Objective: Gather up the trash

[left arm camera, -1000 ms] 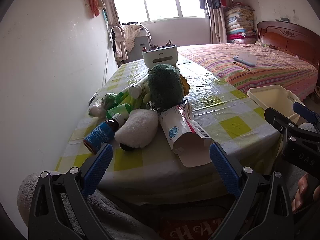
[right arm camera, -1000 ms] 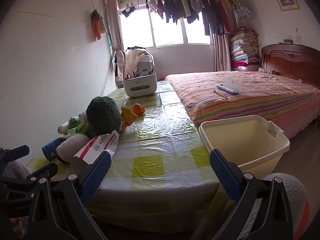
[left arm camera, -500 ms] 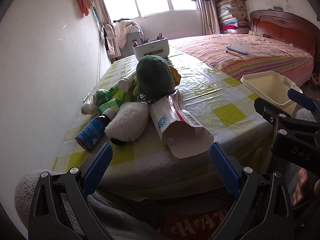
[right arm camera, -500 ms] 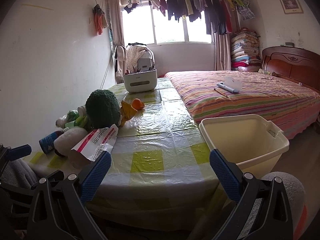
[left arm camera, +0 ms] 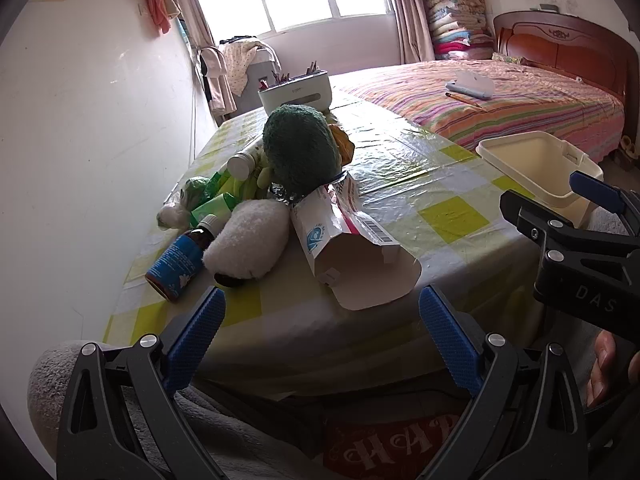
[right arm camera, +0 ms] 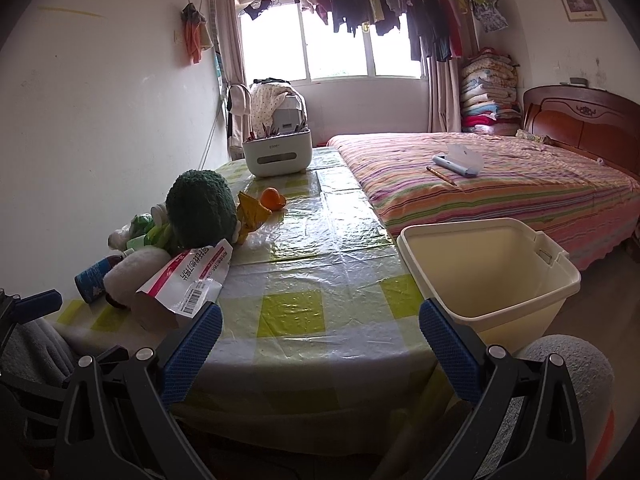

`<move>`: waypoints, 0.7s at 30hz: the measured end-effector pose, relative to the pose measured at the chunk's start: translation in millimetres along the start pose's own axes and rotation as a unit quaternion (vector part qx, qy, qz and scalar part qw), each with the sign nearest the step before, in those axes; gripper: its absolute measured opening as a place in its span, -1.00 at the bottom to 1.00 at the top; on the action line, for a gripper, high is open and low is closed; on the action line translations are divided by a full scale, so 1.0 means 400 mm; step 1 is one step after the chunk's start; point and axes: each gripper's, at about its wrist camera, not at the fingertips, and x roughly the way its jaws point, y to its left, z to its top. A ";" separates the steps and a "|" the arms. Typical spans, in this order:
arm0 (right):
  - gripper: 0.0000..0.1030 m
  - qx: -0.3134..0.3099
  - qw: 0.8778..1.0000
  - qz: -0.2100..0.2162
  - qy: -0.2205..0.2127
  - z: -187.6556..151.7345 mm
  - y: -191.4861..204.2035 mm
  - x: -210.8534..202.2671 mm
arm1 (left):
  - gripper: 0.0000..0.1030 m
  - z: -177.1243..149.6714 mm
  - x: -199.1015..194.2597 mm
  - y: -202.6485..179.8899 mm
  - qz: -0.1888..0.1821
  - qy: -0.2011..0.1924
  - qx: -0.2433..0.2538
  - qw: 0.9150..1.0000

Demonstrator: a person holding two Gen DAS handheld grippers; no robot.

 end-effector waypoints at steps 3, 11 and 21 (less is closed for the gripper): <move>0.87 0.000 1.000 -0.001 0.001 -0.001 -0.001 0.000 | 0.86 0.000 0.000 -0.001 0.000 0.000 0.001 1.000; 0.87 0.000 1.000 -0.002 0.002 -0.001 0.002 0.004 | 0.86 -0.002 0.000 -0.003 0.001 0.001 0.002 1.000; 0.87 0.001 1.000 -0.003 0.005 -0.001 0.001 0.006 | 0.86 0.000 -0.001 -0.001 0.003 0.001 0.002 1.000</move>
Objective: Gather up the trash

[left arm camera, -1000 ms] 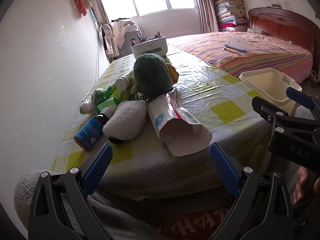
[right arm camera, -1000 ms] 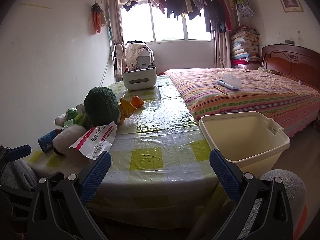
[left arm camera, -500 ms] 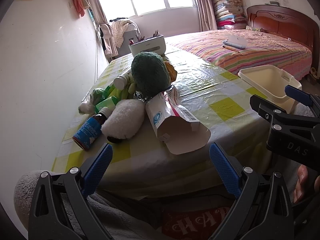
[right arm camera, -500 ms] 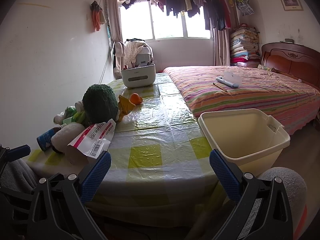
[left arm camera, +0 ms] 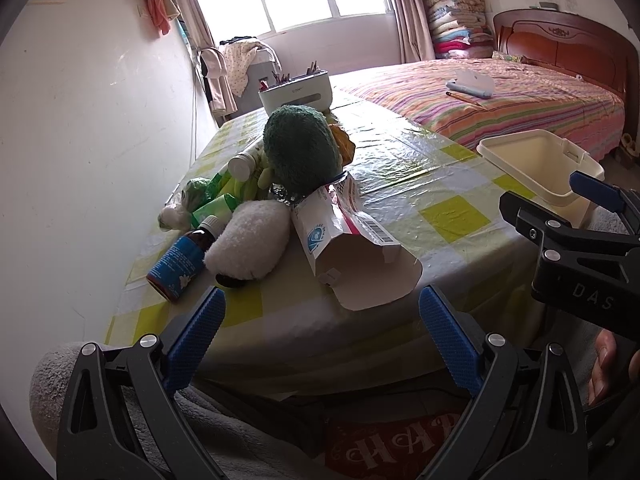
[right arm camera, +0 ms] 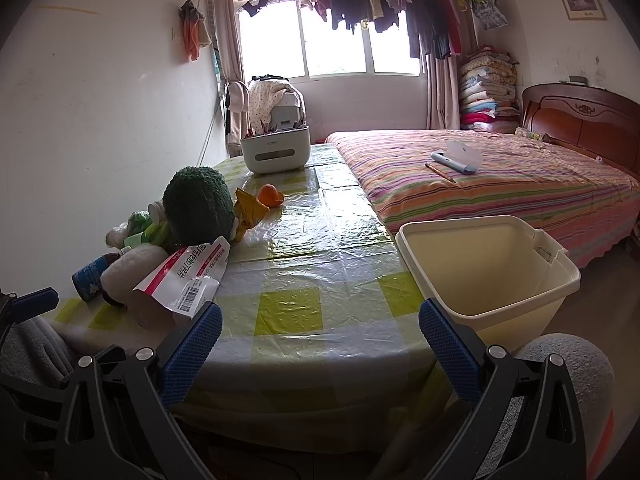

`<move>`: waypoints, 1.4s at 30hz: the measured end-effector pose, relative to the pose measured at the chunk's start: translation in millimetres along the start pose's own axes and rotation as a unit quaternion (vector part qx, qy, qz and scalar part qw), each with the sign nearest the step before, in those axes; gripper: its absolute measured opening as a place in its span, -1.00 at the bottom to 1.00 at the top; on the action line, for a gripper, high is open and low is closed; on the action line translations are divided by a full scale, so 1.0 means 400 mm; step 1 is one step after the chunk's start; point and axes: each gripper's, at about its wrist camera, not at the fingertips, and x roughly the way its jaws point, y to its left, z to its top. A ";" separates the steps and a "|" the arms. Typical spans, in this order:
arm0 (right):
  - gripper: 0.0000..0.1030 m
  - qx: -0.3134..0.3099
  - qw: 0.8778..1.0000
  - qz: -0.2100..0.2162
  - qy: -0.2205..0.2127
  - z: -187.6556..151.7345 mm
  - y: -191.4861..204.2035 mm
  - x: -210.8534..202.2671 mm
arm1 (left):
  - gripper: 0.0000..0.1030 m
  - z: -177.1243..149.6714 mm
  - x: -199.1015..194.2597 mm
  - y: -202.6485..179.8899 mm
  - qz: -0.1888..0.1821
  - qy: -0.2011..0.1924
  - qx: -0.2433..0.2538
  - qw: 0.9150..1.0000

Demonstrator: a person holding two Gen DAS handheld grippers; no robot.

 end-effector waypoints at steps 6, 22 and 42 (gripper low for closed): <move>0.87 0.002 1.000 -0.004 0.003 0.001 -0.005 0.003 | 0.86 0.003 -0.003 0.002 0.003 -0.001 -0.001 1.000; 0.87 0.001 1.000 -0.007 0.009 0.007 -0.005 0.008 | 0.86 0.014 -0.009 0.022 0.012 -0.008 -0.023 1.000; 0.87 0.007 1.000 -0.006 0.016 0.005 -0.010 0.014 | 0.86 0.007 -0.003 0.019 0.015 -0.003 -0.022 1.000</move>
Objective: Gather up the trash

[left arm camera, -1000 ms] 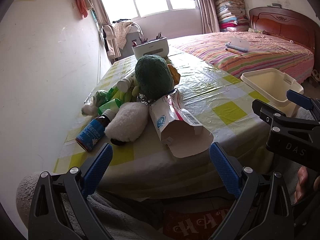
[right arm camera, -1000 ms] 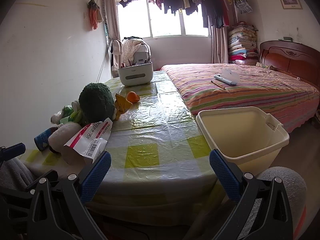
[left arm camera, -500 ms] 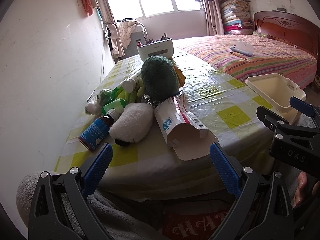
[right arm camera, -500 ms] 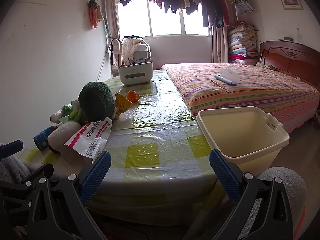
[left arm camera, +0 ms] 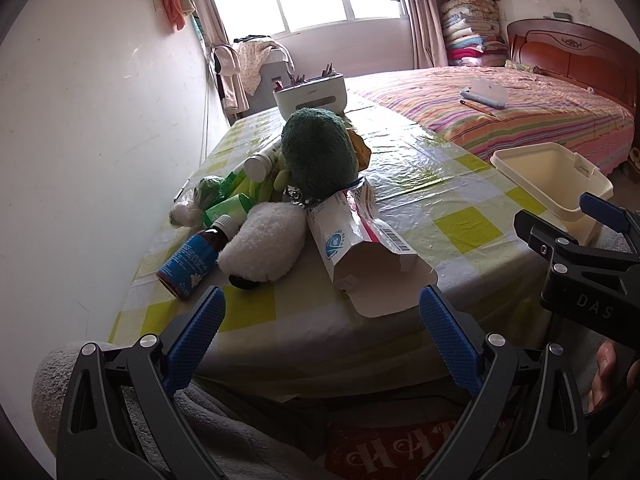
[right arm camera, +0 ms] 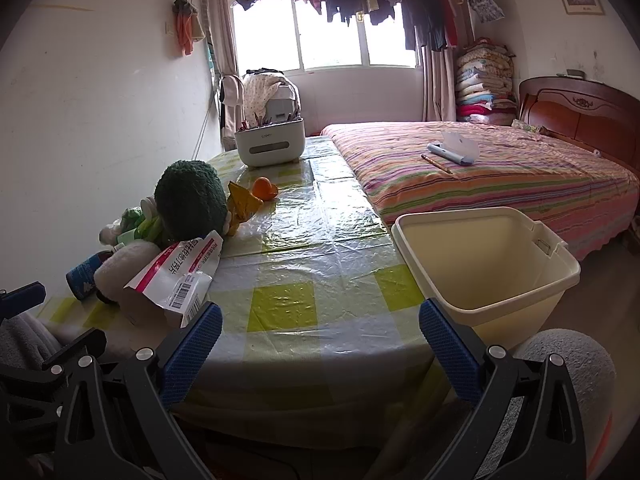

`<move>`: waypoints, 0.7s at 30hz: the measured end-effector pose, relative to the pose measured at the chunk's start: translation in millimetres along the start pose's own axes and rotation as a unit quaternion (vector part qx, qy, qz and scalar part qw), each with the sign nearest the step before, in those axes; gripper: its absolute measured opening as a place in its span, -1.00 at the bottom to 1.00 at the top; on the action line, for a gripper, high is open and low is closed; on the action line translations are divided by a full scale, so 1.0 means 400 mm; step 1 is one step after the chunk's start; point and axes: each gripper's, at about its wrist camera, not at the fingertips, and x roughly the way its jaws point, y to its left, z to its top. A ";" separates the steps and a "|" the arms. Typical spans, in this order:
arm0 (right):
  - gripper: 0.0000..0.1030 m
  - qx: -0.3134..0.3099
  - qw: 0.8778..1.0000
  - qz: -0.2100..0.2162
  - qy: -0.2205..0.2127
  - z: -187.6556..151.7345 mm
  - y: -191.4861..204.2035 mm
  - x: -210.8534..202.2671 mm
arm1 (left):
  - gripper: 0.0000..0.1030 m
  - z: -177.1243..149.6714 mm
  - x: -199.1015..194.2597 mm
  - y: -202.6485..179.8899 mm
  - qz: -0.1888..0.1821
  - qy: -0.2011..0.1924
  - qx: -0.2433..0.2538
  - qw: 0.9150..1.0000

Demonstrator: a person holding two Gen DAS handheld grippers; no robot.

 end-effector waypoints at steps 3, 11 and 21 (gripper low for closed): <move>0.87 0.001 1.000 0.000 0.001 -0.001 0.000 0.001 | 0.86 -0.001 0.002 0.002 0.001 0.002 -0.001 1.000; 0.87 0.001 1.000 0.001 0.006 -0.003 0.001 0.005 | 0.86 0.010 0.002 0.028 0.013 -0.002 -0.005 1.000; 0.87 0.005 1.000 0.005 0.011 -0.004 -0.006 0.009 | 0.86 0.050 0.006 0.138 0.024 0.004 -0.021 0.999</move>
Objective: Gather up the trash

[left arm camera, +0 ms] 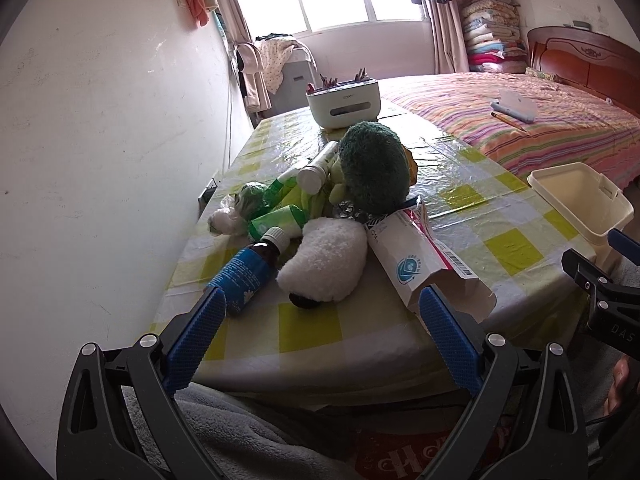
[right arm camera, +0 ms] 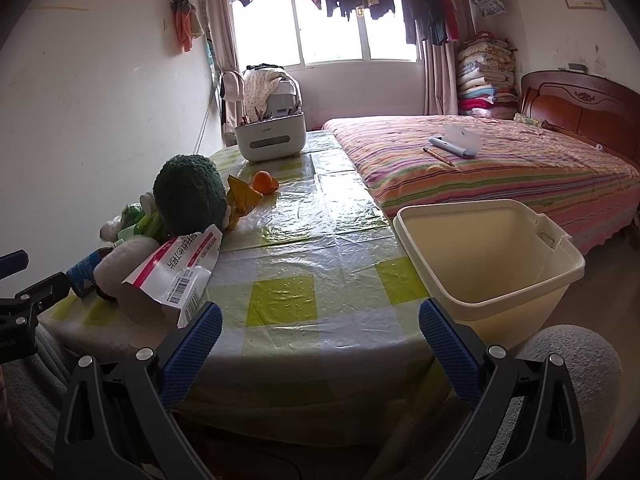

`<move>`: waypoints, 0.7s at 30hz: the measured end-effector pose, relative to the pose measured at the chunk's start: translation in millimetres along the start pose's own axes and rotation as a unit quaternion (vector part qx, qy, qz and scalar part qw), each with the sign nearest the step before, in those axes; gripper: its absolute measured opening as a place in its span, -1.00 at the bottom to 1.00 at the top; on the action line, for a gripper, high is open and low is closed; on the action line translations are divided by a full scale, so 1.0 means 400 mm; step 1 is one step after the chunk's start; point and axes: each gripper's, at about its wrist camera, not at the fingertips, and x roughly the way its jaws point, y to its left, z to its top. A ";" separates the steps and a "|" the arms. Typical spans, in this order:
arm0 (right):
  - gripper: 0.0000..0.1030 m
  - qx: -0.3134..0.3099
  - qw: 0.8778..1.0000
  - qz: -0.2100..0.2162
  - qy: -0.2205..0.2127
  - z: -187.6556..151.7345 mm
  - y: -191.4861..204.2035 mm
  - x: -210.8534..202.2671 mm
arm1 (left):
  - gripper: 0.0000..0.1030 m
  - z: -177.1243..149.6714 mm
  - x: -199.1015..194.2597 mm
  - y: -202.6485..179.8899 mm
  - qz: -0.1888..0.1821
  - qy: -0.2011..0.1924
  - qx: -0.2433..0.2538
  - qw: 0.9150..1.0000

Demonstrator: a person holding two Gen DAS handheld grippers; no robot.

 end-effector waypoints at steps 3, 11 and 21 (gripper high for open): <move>0.87 0.002 1.000 0.001 0.001 -0.001 -0.002 0.000 | 0.86 0.015 0.011 0.054 -0.009 0.012 -0.014 1.000; 0.87 0.000 1.000 0.008 0.000 0.003 0.004 -0.002 | 0.86 0.057 0.081 0.212 -0.025 0.068 -0.061 0.996; 0.87 -0.012 0.998 0.065 0.010 0.034 0.067 0.000 | 0.86 0.095 0.226 0.257 -0.068 0.106 0.009 0.992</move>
